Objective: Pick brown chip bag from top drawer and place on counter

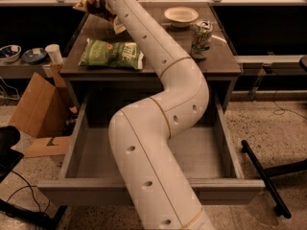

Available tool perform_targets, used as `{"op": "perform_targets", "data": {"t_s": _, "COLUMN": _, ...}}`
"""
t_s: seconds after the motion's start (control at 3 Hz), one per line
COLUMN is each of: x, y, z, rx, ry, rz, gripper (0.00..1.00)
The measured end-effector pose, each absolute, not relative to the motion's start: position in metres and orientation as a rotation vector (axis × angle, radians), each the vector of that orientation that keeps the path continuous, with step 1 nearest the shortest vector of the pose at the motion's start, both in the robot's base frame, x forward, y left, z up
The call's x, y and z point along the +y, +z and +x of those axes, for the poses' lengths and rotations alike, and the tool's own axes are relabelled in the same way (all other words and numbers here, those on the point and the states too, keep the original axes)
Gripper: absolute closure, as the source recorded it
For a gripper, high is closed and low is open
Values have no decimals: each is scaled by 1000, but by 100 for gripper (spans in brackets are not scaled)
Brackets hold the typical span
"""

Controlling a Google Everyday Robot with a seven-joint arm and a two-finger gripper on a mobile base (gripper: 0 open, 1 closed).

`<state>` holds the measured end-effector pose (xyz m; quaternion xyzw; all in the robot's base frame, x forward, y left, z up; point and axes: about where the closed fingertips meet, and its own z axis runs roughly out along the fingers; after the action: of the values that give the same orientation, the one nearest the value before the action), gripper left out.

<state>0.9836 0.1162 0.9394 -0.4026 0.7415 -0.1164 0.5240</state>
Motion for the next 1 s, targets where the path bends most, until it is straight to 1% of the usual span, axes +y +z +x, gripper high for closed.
{"op": "perform_targets", "data": {"t_s": 0.33, "x": 116, "y": 938, "z": 984, "rx": 1782, "ry": -277, "rz": -950, "gripper": 81}}
{"op": "perform_targets", "data": {"t_s": 1.0, "x": 116, "y": 938, "z": 984, "rx": 1783, "ry": -277, "rz": -950, "gripper": 34}}
